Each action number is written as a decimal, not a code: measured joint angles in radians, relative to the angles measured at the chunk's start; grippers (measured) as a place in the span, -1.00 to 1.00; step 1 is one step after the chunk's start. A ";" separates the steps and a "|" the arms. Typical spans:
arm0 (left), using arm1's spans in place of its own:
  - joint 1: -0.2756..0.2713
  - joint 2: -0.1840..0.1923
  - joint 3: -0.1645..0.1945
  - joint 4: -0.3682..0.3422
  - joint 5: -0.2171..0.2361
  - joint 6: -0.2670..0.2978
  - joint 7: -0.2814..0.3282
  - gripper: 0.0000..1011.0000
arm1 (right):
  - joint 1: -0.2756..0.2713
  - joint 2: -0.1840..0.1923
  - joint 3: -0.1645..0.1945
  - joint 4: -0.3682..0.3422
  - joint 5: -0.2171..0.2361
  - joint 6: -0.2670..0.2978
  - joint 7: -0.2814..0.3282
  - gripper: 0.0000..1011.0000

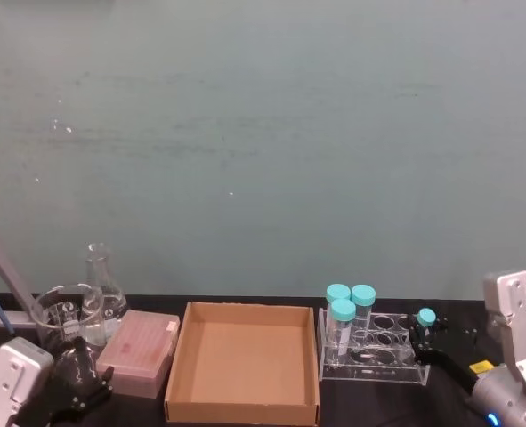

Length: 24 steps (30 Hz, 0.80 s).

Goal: Use the right hand to move the test tube from the test tube rack into the box.

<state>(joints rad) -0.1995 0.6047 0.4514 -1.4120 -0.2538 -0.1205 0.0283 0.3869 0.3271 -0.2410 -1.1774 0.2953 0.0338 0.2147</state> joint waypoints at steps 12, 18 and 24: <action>0.000 0.000 0.000 0.000 0.000 0.000 0.000 0.98 | -0.039 0.011 0.085 -0.169 0.064 0.090 0.044 -0.60; 0.000 0.000 0.000 0.000 0.000 0.000 0.000 0.98 | -0.050 0.025 0.118 -0.246 0.098 0.126 0.056 -0.60; 0.000 0.000 0.000 0.000 0.000 0.000 0.000 0.98 | -0.046 0.030 0.112 -0.286 0.114 0.134 0.074 -0.60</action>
<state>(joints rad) -0.1995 0.6047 0.4514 -1.4120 -0.2539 -0.1205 0.0283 0.3412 0.3575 -0.1286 -1.4630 0.4093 0.1677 0.2890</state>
